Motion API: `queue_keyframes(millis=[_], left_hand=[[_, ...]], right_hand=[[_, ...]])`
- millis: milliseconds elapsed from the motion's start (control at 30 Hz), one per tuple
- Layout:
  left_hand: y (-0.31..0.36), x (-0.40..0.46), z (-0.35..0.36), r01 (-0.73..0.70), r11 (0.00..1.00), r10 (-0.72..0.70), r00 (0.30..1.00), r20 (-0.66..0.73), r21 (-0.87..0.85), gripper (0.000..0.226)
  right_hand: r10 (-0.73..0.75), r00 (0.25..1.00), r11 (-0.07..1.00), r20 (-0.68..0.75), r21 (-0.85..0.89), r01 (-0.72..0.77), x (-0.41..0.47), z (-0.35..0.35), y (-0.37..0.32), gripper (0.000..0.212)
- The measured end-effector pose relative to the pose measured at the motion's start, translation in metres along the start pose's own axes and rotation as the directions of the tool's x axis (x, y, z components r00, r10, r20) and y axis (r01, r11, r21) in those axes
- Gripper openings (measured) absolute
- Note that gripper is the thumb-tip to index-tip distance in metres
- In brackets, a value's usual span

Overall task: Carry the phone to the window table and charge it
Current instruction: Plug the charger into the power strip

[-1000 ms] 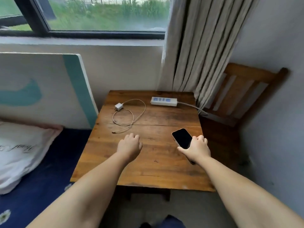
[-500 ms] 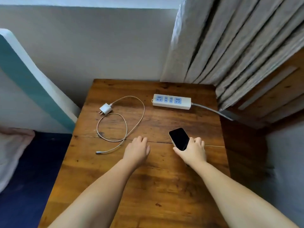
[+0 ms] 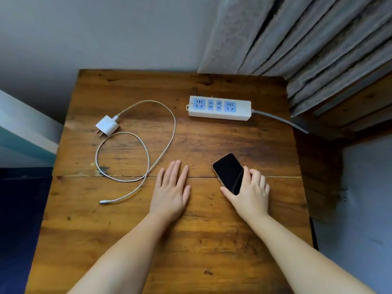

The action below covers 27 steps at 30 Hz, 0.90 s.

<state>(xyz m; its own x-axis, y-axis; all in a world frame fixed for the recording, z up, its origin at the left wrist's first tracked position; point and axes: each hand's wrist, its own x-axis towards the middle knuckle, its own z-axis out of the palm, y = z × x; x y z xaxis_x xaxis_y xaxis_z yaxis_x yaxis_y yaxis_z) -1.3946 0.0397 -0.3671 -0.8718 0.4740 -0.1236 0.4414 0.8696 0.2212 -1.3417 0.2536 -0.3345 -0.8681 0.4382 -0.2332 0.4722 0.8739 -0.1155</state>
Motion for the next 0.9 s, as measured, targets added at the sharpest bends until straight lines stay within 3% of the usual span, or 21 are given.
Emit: queue_keyframes(millis=[167, 267, 367, 500, 633, 733, 833, 900], left_hand=[[0.001, 0.0, 0.001, -0.007, 0.999, 0.007, 1.0, 0.003, -0.043, 0.057], [-0.002, -0.001, -0.013, -0.017, 0.992, 0.015, 1.0, -0.014, -0.123, 0.056], [-0.017, -0.01, -0.029, 0.014, 0.975, -0.04, 0.993, -0.115, -0.22, 0.059], [-0.062, -0.036, -0.043, 0.179, 0.957, -0.235, 0.939, -0.251, -0.227, 0.05], [-0.111, -0.064, -0.044, 0.295, 0.941, -0.324, 0.926, -0.195, -0.162, 0.037], [-0.13, -0.074, -0.042, 0.265, 0.952, -0.284, 0.952, -0.112, -0.153, 0.026], [-0.135, -0.077, -0.039, 0.227, 0.96, -0.246, 0.963, -0.107, -0.163, 0.025], [-0.135, -0.078, -0.038, 0.24, 0.95, -0.267, 0.956, -0.12, -0.198, 0.022]], right_hand=[[0.016, 0.999, 0.999, 0.027, -0.033, -0.015, 0.0, -0.001, 0.0, 0.092], [0.014, 1.0, 0.999, -0.002, 0.033, -0.013, 0.008, -0.013, -0.022, 0.078], [-0.089, 0.995, 0.989, -0.045, 0.116, 0.094, 0.029, -0.025, -0.069, 0.06], [-0.301, 0.95, 0.937, -0.081, 0.162, 0.31, 0.06, -0.03, -0.153, 0.042], [-0.537, 0.841, 0.829, -0.063, 0.148, 0.54, 0.08, -0.02, -0.242, 0.037], [-0.705, 0.708, 0.707, -0.026, 0.046, 0.706, 0.093, -0.01, -0.294, 0.047], [-0.799, 0.586, 0.582, 0.136, -0.075, 0.81, 0.107, -0.002, -0.327, 0.056], [-0.795, 0.55, 0.528, 0.255, -0.157, 0.835, 0.116, 0.0, -0.34, 0.053]])
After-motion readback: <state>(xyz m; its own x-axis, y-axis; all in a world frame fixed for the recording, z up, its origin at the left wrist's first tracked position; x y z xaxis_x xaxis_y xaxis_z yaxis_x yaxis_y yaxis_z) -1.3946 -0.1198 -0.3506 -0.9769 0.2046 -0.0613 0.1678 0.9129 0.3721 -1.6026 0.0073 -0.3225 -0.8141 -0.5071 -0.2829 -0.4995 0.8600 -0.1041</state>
